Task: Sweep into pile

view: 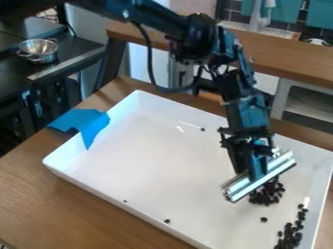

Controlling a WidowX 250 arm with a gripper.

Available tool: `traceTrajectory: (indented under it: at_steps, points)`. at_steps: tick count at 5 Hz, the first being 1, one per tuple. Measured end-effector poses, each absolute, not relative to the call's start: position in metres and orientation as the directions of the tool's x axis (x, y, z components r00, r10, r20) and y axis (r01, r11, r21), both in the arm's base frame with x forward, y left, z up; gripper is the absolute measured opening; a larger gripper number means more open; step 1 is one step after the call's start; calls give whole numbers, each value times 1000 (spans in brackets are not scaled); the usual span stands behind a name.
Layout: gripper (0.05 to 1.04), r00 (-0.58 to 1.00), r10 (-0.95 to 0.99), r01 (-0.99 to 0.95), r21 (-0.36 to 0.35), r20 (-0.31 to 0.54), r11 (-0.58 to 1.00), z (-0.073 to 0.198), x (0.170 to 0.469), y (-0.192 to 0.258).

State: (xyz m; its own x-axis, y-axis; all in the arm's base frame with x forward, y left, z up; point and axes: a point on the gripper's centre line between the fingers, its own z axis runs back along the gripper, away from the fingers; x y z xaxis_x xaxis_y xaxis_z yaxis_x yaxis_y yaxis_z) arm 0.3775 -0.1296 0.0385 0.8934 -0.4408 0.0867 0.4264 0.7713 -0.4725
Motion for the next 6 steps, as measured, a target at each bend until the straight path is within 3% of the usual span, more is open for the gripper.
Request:
traceTrajectory:
  at_steps: [1, 3, 5, 6]
  points:
    - [349, 911, -406, 386, -502, 74, 774, 44, 381, -103]
    - [349, 959, -264, 284, -286, 107, 915, 72, 391, -20]
    - [349, 991, -108, 111, -37, 83, 993, 51, 373, 59]
    - [349, 994, -38, 37, 13, 98, 999, 42, 369, 80]
